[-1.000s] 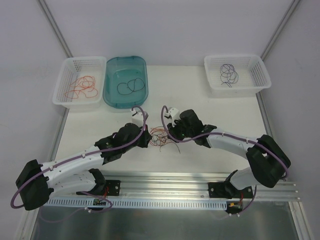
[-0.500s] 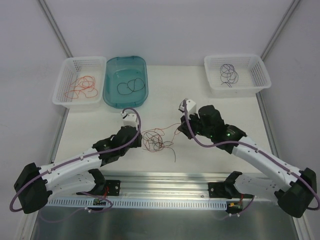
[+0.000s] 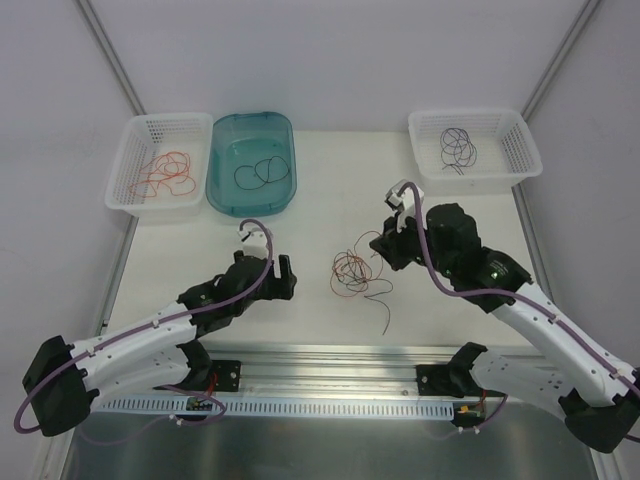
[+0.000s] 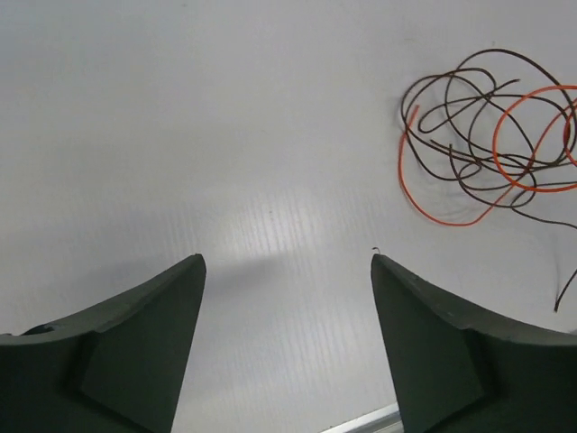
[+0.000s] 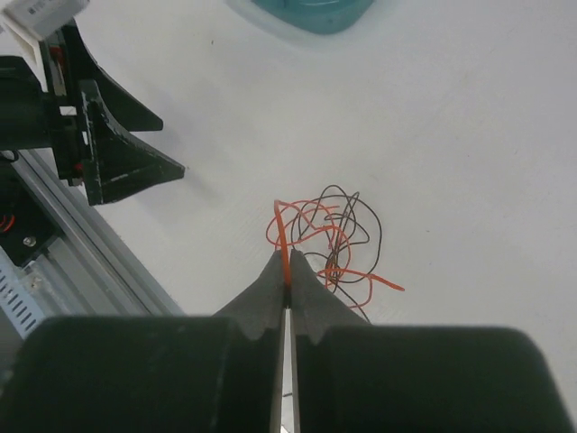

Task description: Untangle the cables

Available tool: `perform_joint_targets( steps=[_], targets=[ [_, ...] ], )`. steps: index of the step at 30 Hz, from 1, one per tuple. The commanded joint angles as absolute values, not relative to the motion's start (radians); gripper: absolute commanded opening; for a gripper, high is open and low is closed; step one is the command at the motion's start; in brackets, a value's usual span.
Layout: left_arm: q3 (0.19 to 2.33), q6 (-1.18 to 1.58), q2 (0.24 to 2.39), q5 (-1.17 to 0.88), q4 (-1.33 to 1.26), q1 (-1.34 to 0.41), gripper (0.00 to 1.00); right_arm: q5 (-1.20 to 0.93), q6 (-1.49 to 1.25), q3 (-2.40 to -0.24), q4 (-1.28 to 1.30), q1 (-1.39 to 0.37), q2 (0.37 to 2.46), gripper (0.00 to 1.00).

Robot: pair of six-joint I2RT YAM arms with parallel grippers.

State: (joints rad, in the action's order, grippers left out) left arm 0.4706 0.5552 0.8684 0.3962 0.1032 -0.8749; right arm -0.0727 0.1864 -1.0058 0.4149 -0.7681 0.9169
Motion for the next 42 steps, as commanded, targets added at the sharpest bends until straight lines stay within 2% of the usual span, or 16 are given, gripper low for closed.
perform_joint_targets(
  steps=[1,3,6,15,20,27,33,36,37,39,40,42],
  targets=[
    [0.495,0.502,0.879,0.263,0.011,-0.865,0.79,-0.084,0.143,-1.126,0.437,-0.765,0.933,0.01],
    [0.508,0.482,0.906,0.171,-0.039,-0.867,0.86,-0.09,0.143,-1.222,0.468,-0.765,0.957,0.01],
    [0.506,0.456,0.946,0.055,-0.168,-0.868,0.89,-0.097,0.137,-1.319,0.499,-0.767,0.972,0.01],
    [0.437,0.462,1.147,0.002,-0.662,-0.873,0.89,-0.184,0.071,-1.408,0.491,-0.765,1.003,0.01],
    [0.517,0.448,1.351,-0.057,-0.772,-0.874,0.89,-0.215,0.045,-1.41,0.471,-0.765,1.005,0.01],
    [0.591,0.569,1.587,-0.196,-0.897,-0.882,0.76,-0.229,0.034,-1.42,0.466,-0.765,0.996,0.01],
    [0.591,0.754,1.761,-0.325,-1.195,-0.888,0.7,-0.224,0.018,-1.384,0.44,-0.767,0.989,0.01],
    [0.592,0.785,1.801,-0.324,-1.233,-0.893,0.59,-0.213,0.014,-1.361,0.436,-0.769,0.985,0.01],
    [0.589,0.782,1.802,-0.316,-1.232,-0.896,0.48,-0.212,0.012,-1.356,0.436,-0.769,0.982,0.01],
    [0.58,0.779,1.798,-0.293,-1.226,-0.896,0.36,-0.21,0.009,-1.347,0.434,-0.767,0.977,0.01],
    [0.569,0.778,1.792,-0.284,-1.226,-0.897,0.16,-0.21,0.008,-1.339,0.431,-0.769,0.974,0.01],
    [0.558,0.769,1.769,-0.252,-1.203,-0.896,0.0,-0.203,0.011,-1.335,0.431,-0.765,0.968,0.01]
  ],
)
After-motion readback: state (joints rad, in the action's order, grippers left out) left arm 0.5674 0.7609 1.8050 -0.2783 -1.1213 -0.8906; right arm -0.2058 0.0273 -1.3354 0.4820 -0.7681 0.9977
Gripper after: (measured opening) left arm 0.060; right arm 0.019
